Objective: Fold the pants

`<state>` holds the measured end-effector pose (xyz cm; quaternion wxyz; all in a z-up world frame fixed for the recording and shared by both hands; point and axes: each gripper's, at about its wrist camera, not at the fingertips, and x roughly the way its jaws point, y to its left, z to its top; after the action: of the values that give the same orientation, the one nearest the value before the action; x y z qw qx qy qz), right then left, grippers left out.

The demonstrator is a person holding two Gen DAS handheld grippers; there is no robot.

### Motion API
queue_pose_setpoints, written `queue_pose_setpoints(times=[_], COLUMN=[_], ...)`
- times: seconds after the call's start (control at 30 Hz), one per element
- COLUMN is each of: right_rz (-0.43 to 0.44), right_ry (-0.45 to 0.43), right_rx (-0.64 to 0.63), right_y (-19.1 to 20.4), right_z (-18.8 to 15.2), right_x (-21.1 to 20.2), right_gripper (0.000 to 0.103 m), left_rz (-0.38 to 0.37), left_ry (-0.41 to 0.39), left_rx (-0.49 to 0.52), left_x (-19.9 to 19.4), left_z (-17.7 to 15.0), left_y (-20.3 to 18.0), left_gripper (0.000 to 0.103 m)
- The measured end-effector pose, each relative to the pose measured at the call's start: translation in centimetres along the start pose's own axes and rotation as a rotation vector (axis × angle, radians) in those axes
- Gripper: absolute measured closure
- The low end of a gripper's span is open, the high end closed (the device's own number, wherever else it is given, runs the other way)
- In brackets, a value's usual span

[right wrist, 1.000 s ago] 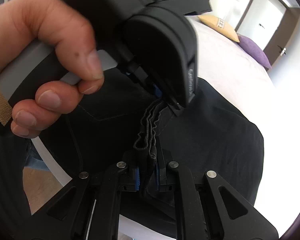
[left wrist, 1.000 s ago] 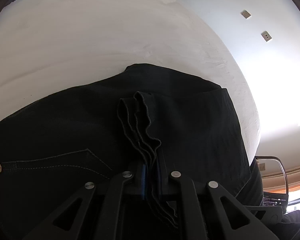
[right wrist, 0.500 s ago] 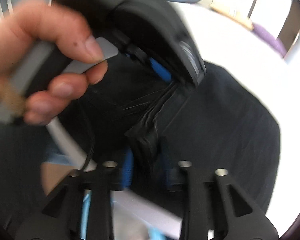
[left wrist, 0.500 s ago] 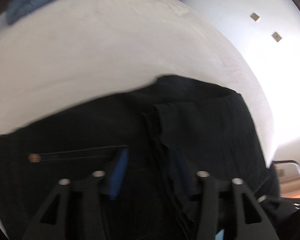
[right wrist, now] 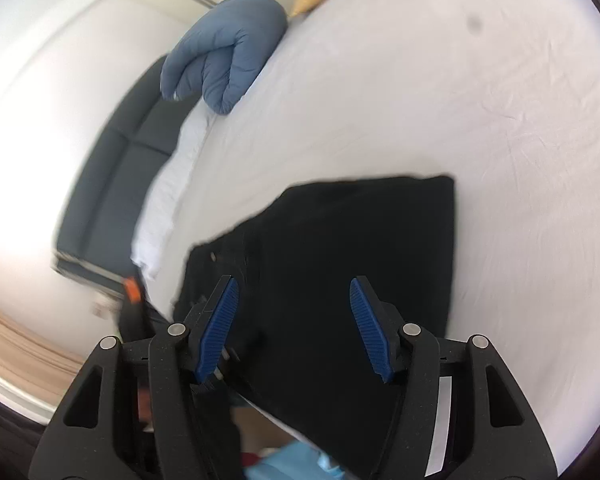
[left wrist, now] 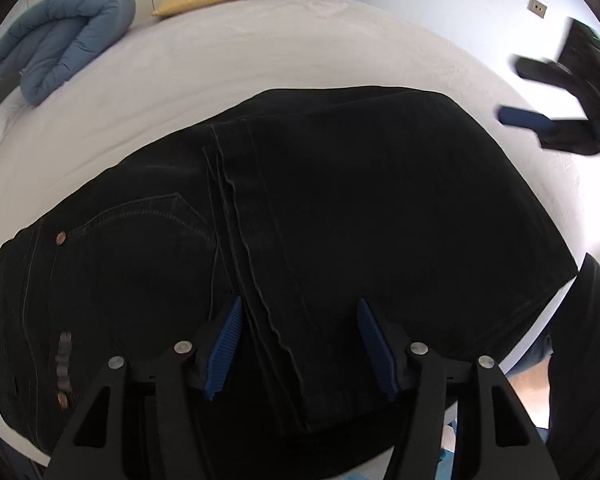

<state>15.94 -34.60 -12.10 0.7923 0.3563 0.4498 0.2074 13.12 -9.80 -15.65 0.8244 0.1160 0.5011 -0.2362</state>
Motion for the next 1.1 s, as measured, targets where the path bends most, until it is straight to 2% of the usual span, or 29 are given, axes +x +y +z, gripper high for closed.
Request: queue_pose_setpoints(times=[0.13, 0.2, 0.23, 0.3, 0.43, 0.53, 0.6, 0.73, 0.83, 0.9, 1.1], right_rz=[0.094, 0.085, 0.073, 0.089, 0.120, 0.133, 0.132, 0.115, 0.061, 0.030, 0.128], right_ry=[0.028, 0.065, 0.082, 0.068, 0.089, 0.168, 0.191, 0.218, 0.252, 0.239, 0.102], right_rx=[0.080, 0.107, 0.123, 0.124, 0.072, 0.009, -0.053, -0.060, -0.059, -0.104, -0.174], right_y=[-5.6, -8.1, -9.5, -11.3, -10.5, -8.9, -7.2, -6.2, -5.2, -3.7, 1.2], right_z=[3.3, 4.0, 4.7, 4.9, 1.2, -2.8, -6.5, -11.3, -11.6, -11.4, -7.4], right_x=[0.8, 2.3, 3.3, 3.0, 2.9, 4.2, 3.3, 1.1, 0.8, -0.3, -0.7], right_gripper=[0.046, 0.046, 0.050, 0.055, 0.055, 0.055, 0.055, 0.055, 0.055, 0.055, 0.055], left_rz=[-0.036, -0.033, -0.033, -0.035, -0.042, -0.040, -0.039, -0.035, -0.035, -0.039, -0.048], left_ry=[0.019, 0.025, 0.030, 0.033, 0.019, 0.014, 0.010, -0.002, -0.006, -0.008, -0.015], left_rx=[-0.055, -0.050, -0.056, -0.059, -0.060, -0.056, -0.060, -0.066, -0.066, -0.069, -0.080], left_x=[-0.3, -0.2, -0.2, -0.1, -0.2, -0.4, -0.4, -0.5, -0.4, -0.2, -0.5], left_z=[-0.9, -1.1, -1.1, -1.3, -2.2, -2.7, -2.7, -3.4, -3.6, -3.6, -3.4], left_y=[0.3, 0.2, -0.2, 0.5, 1.7, 2.4, 2.5, 2.0, 1.7, 1.6, 2.1], left_gripper=[0.041, 0.041, 0.041, 0.041, 0.041, 0.041, 0.041, 0.041, 0.041, 0.041, 0.041])
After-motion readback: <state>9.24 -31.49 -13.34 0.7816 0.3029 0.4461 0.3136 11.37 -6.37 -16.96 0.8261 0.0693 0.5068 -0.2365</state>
